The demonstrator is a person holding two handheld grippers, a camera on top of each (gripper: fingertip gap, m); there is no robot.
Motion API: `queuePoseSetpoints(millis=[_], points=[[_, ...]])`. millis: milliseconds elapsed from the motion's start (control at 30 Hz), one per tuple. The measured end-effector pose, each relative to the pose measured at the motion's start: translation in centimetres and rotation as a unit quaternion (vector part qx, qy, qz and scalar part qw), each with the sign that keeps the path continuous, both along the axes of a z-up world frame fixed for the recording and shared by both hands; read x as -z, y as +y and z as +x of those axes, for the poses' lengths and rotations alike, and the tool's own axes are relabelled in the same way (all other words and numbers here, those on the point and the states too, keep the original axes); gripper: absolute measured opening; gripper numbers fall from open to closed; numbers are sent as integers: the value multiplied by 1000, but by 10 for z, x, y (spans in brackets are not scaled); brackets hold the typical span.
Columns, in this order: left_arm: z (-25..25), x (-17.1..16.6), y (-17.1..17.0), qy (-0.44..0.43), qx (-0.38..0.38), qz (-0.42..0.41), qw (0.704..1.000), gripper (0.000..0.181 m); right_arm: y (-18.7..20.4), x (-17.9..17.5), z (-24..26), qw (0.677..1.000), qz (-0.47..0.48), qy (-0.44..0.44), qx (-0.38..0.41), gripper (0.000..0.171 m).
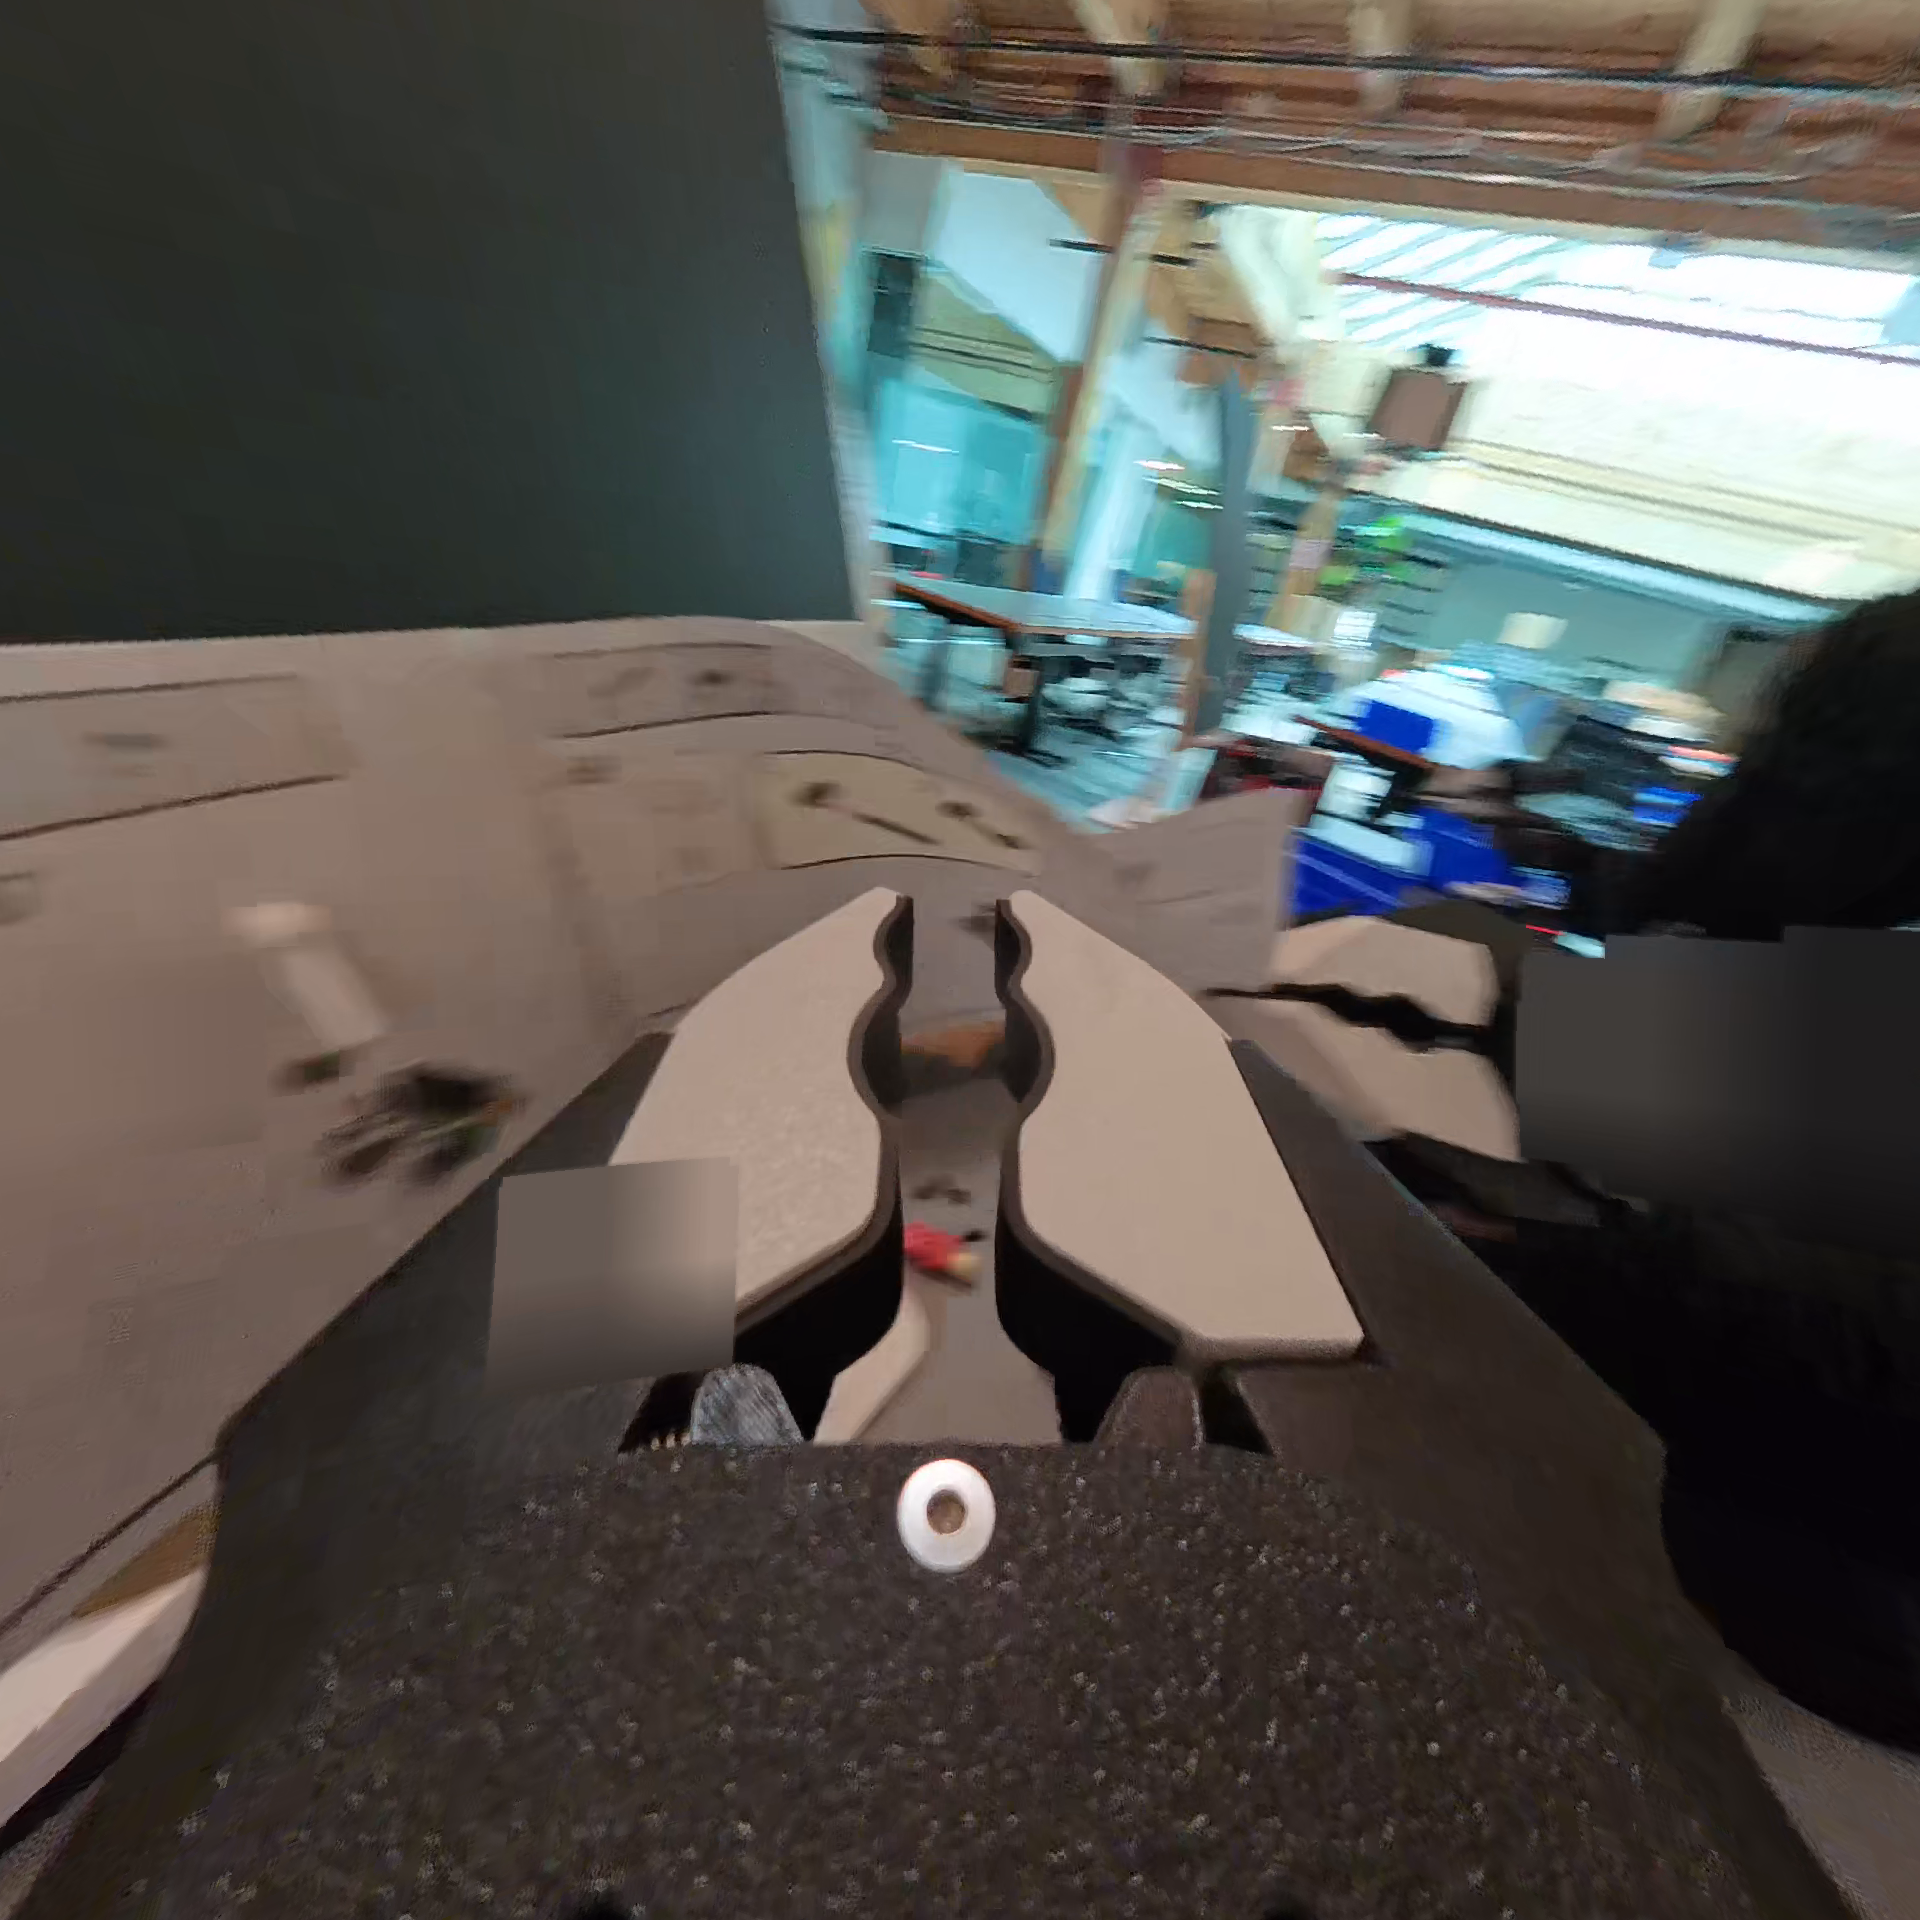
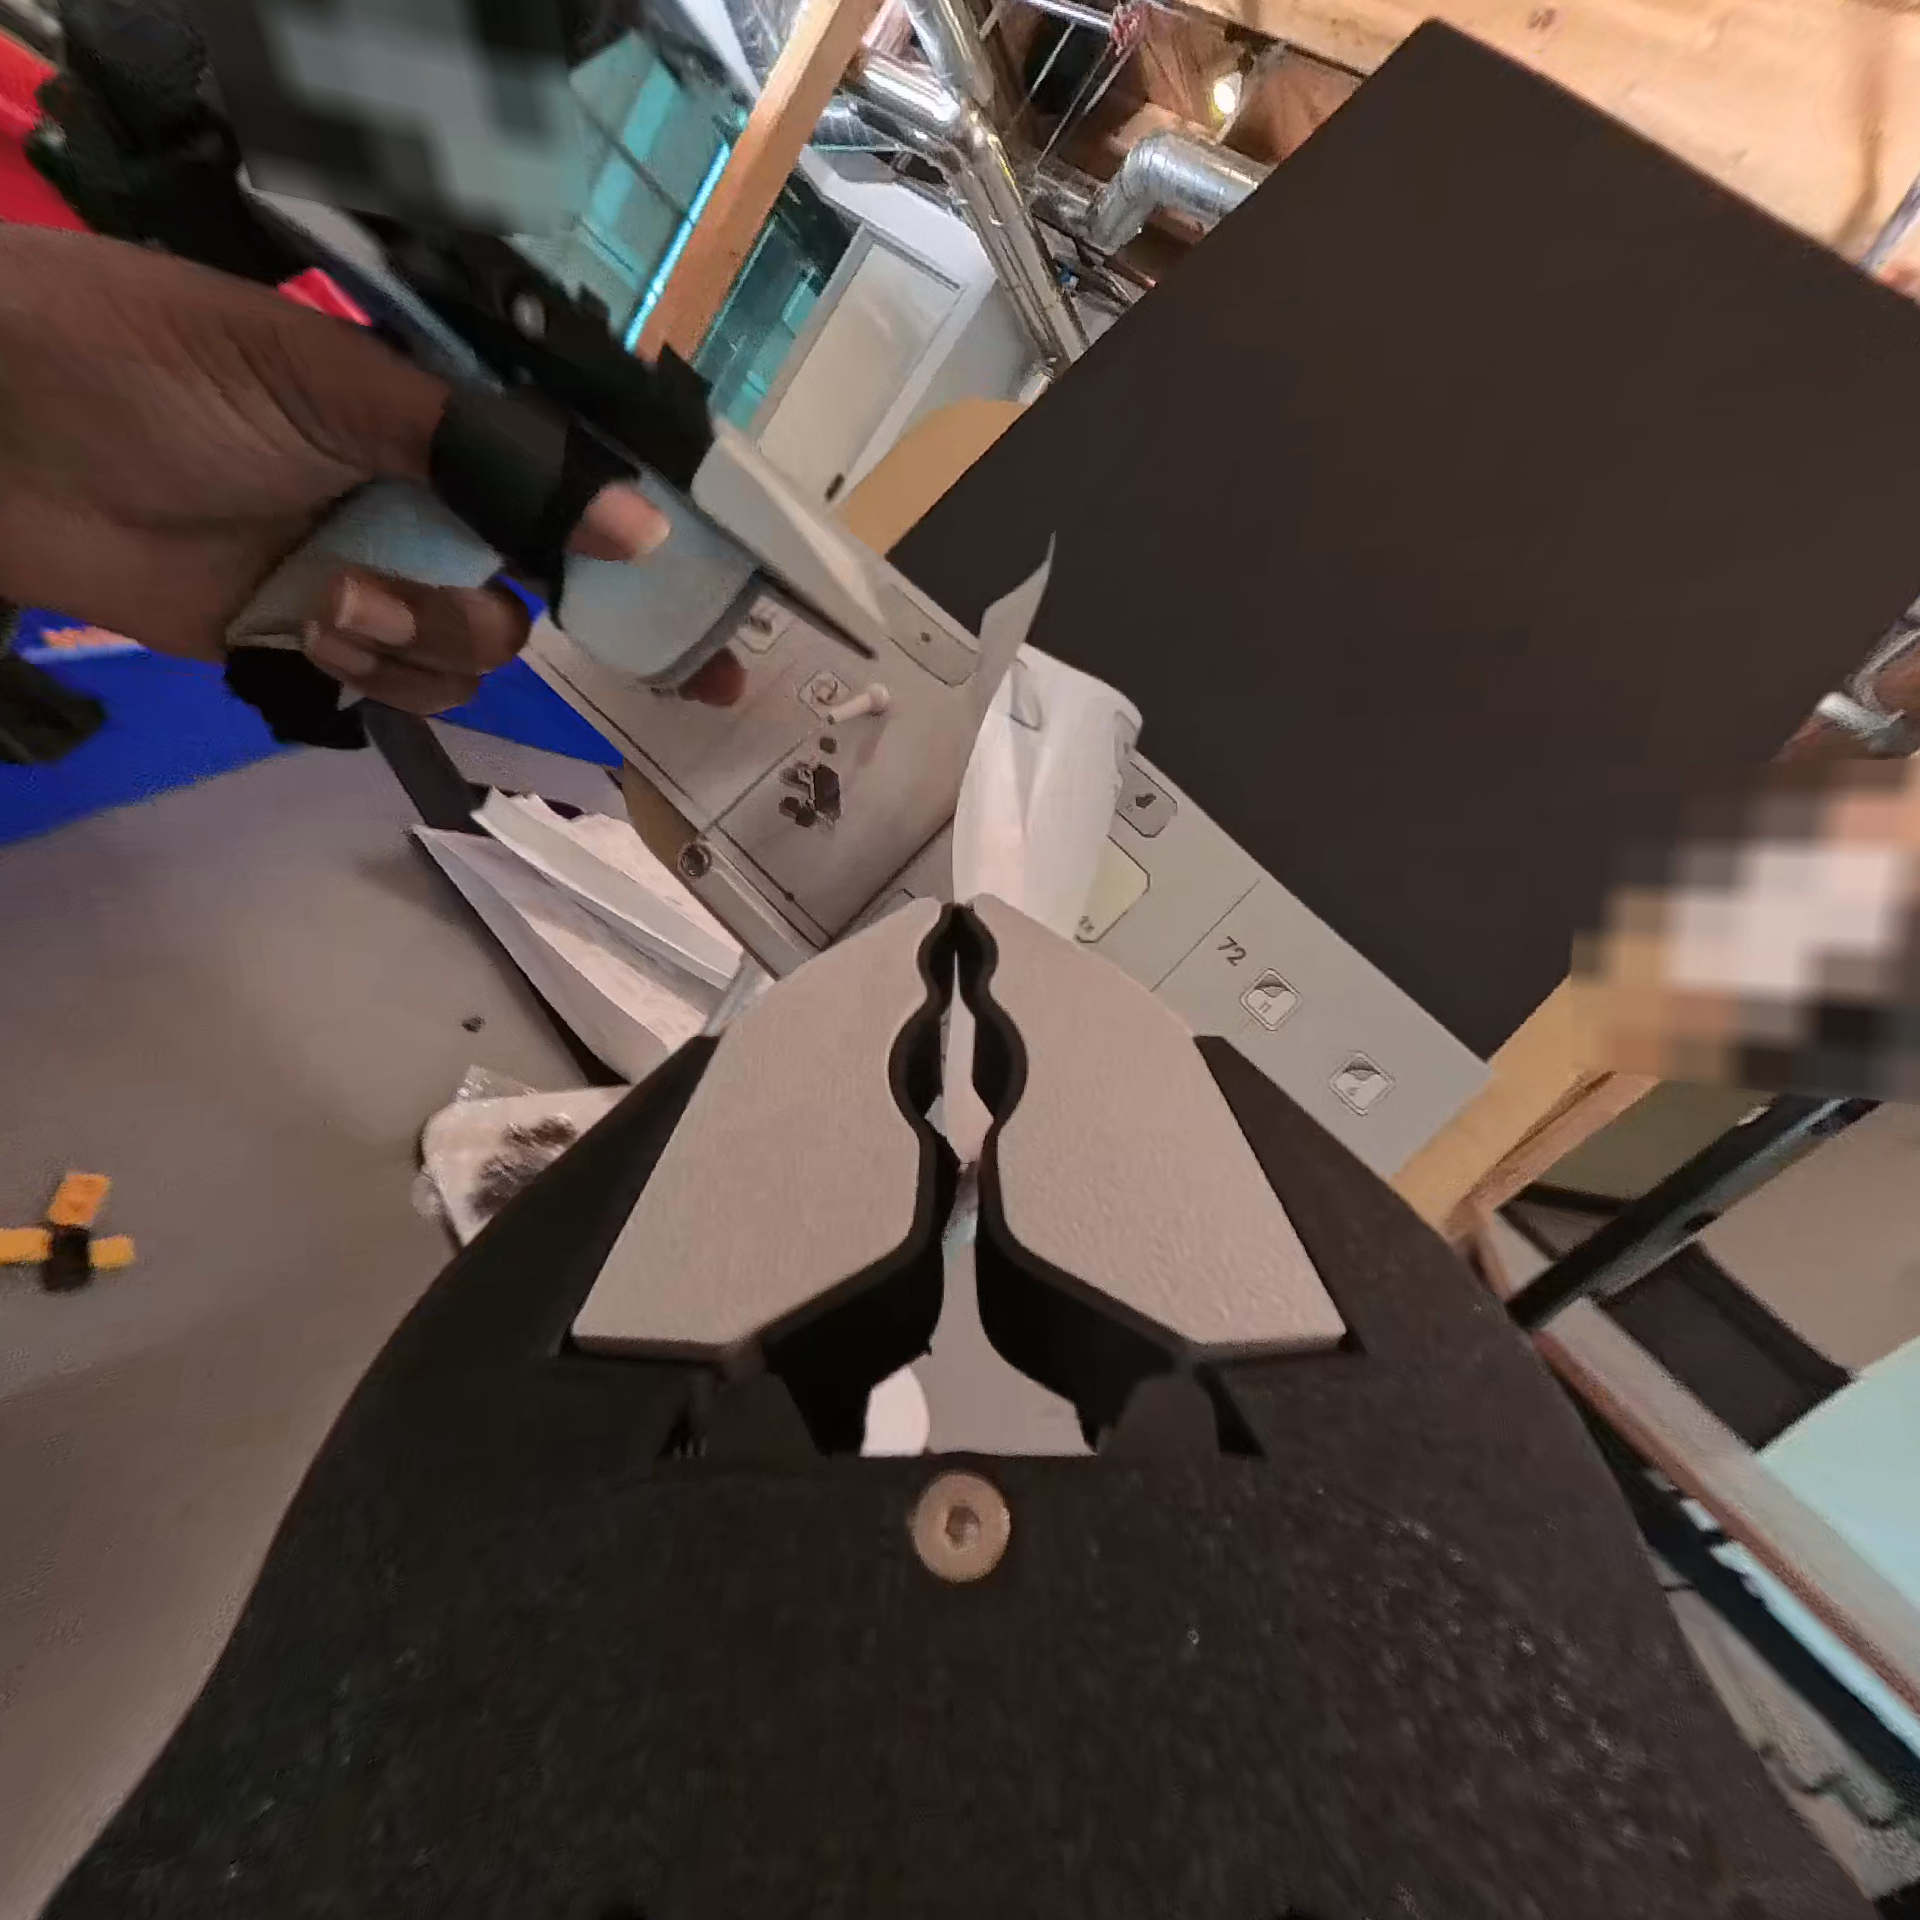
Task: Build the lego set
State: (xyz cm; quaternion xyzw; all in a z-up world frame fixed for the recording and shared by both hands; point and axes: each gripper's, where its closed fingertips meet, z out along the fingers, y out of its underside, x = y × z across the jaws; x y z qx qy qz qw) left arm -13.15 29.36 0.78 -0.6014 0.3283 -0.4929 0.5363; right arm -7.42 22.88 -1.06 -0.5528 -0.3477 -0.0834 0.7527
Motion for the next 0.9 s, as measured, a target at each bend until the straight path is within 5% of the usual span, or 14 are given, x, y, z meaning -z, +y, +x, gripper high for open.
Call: queuePoseSetpoints(millis=[100,267,400,500,600,767,900], points=[[-42,25,48,94,-153,4,984,14,-1,-8,-8,998,-43,38,-24,0],[-33,69,69,253,-171,4,952,21,1,-12,-40,985,-132,81,-71,0],[-32,72,73,250,-168,7,954,2,10,-10,-70,979,-173,61,-84,0],[-51,77,71,191,-175,-32,965,3,22,-8,-93,973,-204,50,-98,0],[-64,88,67,40,-160,-145,976,3,42,-3,-119,967,-230,33,-101,0],[-68,107,65,-235,-100,-308,916,2,93,19,-161,954,-293,14,-65,0],[-68,102,66,-275,-91,-310,906,2,128,39,-185,953,-301,-42,-6,0]])
